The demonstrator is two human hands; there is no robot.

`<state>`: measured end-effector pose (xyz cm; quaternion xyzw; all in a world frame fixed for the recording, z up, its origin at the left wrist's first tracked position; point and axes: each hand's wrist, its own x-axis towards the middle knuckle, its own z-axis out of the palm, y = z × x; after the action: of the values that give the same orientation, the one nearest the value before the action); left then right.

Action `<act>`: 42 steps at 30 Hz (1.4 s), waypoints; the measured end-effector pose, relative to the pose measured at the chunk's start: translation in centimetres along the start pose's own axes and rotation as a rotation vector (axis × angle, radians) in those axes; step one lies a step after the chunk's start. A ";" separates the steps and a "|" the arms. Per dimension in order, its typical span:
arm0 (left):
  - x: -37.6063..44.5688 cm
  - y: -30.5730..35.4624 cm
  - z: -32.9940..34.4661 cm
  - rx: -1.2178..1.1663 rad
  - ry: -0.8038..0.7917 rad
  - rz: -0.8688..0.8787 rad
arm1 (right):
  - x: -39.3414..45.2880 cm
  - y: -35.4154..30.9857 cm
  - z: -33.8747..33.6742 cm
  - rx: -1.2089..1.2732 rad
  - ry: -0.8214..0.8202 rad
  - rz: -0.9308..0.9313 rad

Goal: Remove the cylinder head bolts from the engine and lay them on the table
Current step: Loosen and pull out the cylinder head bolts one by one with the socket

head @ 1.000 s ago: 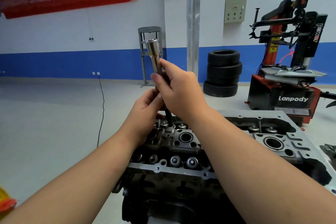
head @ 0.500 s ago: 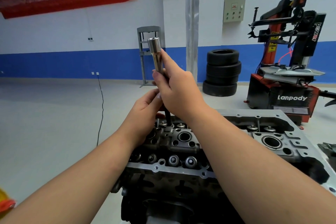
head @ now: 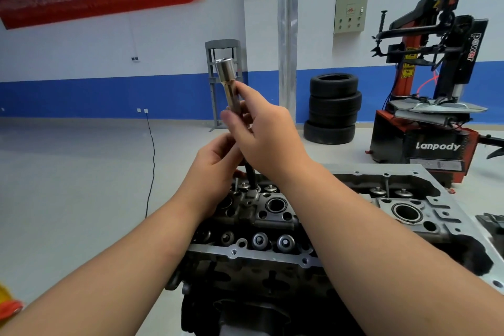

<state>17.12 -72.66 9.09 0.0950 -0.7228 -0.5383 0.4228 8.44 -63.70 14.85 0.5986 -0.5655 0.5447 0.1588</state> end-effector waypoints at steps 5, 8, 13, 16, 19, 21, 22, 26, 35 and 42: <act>0.2 -0.2 0.1 -0.008 0.043 -0.012 | 0.2 0.2 0.0 -0.026 0.042 -0.040; 0.1 0.0 0.1 -0.004 -0.021 -0.037 | 0.2 0.2 0.0 0.043 -0.039 0.050; 0.0 0.1 0.0 -0.011 0.001 0.006 | 0.1 0.0 0.0 0.004 -0.020 -0.003; 0.2 -0.1 0.0 -0.013 0.059 0.000 | 0.1 0.1 0.1 0.010 0.029 0.001; 0.2 -0.2 -0.1 -0.025 0.031 -0.041 | 0.2 0.2 0.0 0.024 -0.012 0.061; 0.1 -0.1 0.0 -0.058 -0.021 -0.060 | 0.3 0.2 -0.1 0.050 -0.059 0.101; 0.1 -0.1 0.0 -0.054 -0.027 -0.059 | 0.3 0.2 -0.1 0.054 -0.078 0.111; 0.1 0.1 0.1 -0.022 0.011 -0.009 | 0.0 0.1 0.0 0.015 -0.051 0.036; 0.0 0.0 0.0 -0.003 -0.051 -0.029 | 0.1 0.2 0.0 0.016 -0.090 0.073; 0.2 -0.1 0.0 -0.008 0.039 0.017 | 0.1 0.3 -0.1 -0.037 0.008 -0.034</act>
<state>16.97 -72.78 9.07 0.0977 -0.7130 -0.5358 0.4416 8.16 -63.76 14.81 0.6031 -0.5643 0.5339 0.1813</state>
